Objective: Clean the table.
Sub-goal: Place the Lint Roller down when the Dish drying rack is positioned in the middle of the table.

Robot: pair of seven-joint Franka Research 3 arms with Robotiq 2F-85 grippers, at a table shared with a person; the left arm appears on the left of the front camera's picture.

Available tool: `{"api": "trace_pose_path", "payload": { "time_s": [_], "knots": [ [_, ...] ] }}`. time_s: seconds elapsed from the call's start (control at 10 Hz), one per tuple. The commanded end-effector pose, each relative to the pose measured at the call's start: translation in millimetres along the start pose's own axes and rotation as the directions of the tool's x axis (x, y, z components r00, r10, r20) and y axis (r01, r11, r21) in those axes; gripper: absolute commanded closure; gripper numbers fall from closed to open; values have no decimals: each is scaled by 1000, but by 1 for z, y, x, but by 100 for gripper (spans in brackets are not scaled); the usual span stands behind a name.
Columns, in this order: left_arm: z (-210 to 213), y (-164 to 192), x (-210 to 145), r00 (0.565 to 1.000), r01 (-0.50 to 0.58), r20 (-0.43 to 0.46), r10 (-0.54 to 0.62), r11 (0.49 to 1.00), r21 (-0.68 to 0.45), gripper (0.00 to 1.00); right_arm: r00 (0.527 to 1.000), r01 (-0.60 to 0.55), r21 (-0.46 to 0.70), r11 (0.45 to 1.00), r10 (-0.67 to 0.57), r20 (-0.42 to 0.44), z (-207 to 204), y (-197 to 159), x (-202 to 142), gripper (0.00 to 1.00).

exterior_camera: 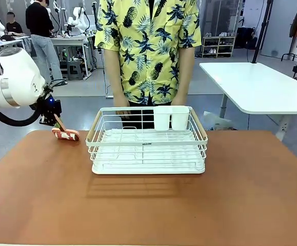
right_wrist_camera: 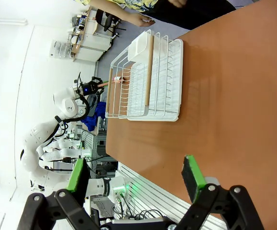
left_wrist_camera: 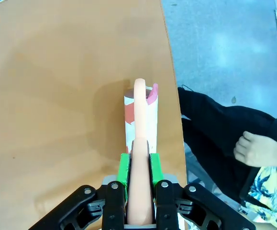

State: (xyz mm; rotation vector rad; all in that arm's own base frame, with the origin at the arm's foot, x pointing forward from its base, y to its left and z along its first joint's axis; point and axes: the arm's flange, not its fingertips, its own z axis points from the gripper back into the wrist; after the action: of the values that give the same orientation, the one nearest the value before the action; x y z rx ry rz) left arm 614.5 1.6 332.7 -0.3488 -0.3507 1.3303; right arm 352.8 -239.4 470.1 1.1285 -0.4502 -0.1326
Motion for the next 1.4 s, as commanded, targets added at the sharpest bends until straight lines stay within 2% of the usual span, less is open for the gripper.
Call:
{"api": "trace_pose_path", "payload": {
  "time_s": [0.0,0.1,0.2,0.3,0.5,0.6,0.7,0.8,0.9,1.0,1.1,1.3],
  "knots": [
    [-5,15,-4,1000,7,-13,-7,1000,21,79,1000,-10,17,1000,10,7,2,2,1,0],
    [0,15,-2,1000,2,-5,-1,1000,21,36,1000,-10,17,1000,10,7,2,2,1,0],
    [5,15,-4,1000,6,-6,-6,999,35,35,1000,-10,17,1000,10,7,2,2,1,0],
    [9,17,-6,1000,6,-5,-6,999,50,0,1000,-10,17,1000,10,7,2,2,1,0],
    [15,19,-8,1000,-3,12,2,995,99,0,1000,-10,17,1000,10,7,2,2,1,0],
    [23,21,-9,1000,-17,8,16,991,135,14,1000,-10,17,1000,10,7,2,2,1,0],
    [33,25,-12,999,-3,46,-5,986,169,5,1000,-10,17,1000,10,7,2,2,1,0],
    [40,29,-16,999,8,47,-18,982,190,0,1000,-10,17,1000,10,7,2,2,1,0],
    [49,31,-19,1000,8,27,-15,970,243,0,1000,-10,17,1000,10,7,2,2,1,0],
    [58,32,-21,998,18,52,-35,955,296,0,1000,-10,17,1000,10,7,2,2,1,0],
    [68,30,-21,999,-4,32,-7,943,333,0,1000,-10,17,1000,10,7,2,2,1,0],
    [72,27,-18,999,-45,18,41,947,317,0,1000,-10,17,1000,10,7,2,2,1,0]
  ]
}}
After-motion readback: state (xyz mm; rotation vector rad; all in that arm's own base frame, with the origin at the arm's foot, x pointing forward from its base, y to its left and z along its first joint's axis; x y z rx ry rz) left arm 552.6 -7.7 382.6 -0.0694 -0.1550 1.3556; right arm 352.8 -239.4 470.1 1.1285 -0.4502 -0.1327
